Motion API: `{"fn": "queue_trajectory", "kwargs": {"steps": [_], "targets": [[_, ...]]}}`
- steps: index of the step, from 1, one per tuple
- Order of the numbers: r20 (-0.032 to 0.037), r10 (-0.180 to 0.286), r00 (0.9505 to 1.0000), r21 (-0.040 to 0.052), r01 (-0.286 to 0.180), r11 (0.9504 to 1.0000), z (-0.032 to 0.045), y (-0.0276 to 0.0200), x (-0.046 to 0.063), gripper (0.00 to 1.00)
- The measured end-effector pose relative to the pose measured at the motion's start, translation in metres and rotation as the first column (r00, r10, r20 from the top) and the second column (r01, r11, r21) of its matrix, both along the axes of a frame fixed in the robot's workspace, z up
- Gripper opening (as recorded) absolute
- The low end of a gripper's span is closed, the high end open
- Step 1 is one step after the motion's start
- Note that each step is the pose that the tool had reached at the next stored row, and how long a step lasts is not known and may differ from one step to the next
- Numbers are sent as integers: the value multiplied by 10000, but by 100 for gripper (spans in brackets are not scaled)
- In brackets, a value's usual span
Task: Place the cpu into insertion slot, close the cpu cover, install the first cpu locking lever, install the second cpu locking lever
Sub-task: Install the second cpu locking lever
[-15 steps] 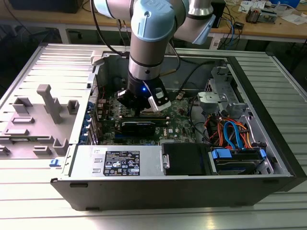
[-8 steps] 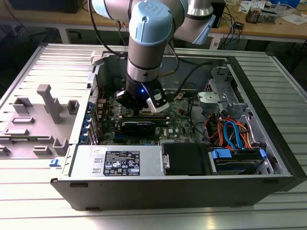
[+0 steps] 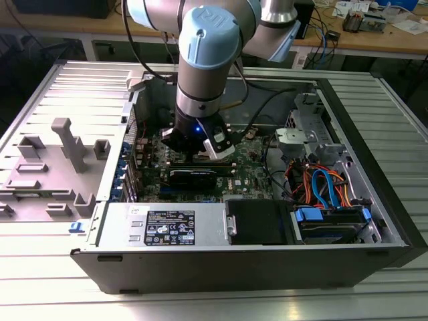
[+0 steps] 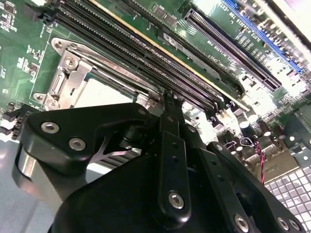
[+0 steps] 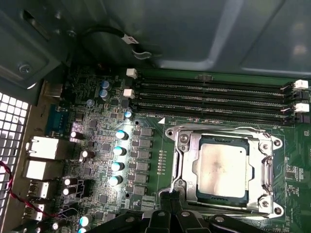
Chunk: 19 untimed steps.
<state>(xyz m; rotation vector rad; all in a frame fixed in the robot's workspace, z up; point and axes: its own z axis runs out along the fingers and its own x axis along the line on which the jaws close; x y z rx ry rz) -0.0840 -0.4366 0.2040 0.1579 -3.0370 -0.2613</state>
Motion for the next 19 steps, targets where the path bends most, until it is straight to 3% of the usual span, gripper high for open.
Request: {"fn": "queue_trajectory", "kwargs": {"steps": [6, 16, 19], "targets": [[19, 36, 10000, 84, -37, 10000, -30, 3, -3, 11], [13, 37, 10000, 75, -37, 10000, -28, 1, -6, 11], [25, 36, 10000, 76, -36, 10000, -26, 2, -57, 11]]}}
